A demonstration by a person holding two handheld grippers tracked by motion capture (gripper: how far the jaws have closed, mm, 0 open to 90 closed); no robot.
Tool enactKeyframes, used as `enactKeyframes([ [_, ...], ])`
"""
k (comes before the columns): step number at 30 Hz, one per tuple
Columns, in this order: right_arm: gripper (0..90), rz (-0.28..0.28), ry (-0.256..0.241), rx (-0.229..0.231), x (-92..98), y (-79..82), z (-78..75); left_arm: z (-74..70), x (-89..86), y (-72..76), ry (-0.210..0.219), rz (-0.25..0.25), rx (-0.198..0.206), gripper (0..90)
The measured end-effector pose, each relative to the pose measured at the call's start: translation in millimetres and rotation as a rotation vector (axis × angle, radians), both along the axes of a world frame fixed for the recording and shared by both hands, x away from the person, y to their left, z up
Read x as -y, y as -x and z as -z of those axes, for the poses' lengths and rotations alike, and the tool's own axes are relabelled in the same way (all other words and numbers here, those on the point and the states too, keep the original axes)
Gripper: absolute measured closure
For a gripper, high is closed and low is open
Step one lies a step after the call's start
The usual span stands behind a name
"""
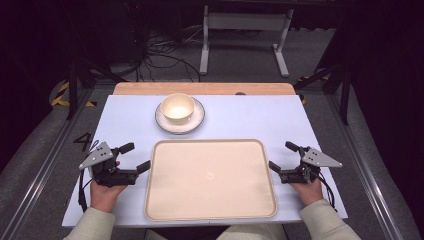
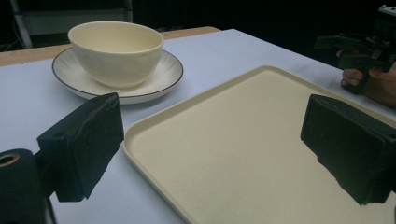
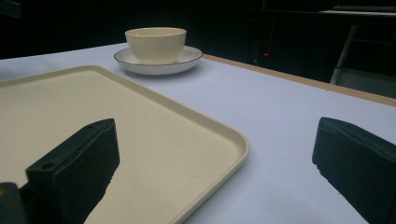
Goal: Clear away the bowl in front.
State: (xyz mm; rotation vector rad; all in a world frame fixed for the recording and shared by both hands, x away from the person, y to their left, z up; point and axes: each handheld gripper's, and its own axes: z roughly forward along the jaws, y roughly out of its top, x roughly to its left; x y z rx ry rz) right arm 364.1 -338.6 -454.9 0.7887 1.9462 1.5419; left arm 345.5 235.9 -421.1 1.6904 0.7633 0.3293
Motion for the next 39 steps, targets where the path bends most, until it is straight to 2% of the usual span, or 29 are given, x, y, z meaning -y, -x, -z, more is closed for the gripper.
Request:
enactKeyframes([
  [6,1.0,0.005,-0.012,-0.003,0.9,-0.4,0.1,-4.8,1.9,1.5,0.002,0.009,0.01,6.9],
  [12,1.0,0.016,-0.02,-0.006,1.6,-0.6,0.2,-8.8,3.9,-4.1,-0.006,0.013,0.003,6.2],
  [19,1.6,0.016,-0.019,-0.01,1.7,-1.1,0.1,-17.8,9.5,-9.1,-0.013,0.012,0.022,5.8],
  [27,1.6,0.014,-0.02,-0.008,1.7,-0.9,0.1,-28.5,10.0,-32.1,0.016,-0.005,0.026,6.0],
  [30,1.6,0.009,-0.025,-0.012,1.9,-1.2,0.1,-31.3,9.4,-38.5,0.005,-0.018,0.032,5.9],
  [34,1.7,0.009,-0.025,-0.012,1.9,-1.3,0.1,-35.5,8.0,-44.4,0.014,-0.023,0.041,5.6],
  [39,2.0,0.008,-0.024,-0.012,1.8,-1.3,0.2,-39.3,8.4,-56.0,0.009,-0.033,0.034,5.1],
])
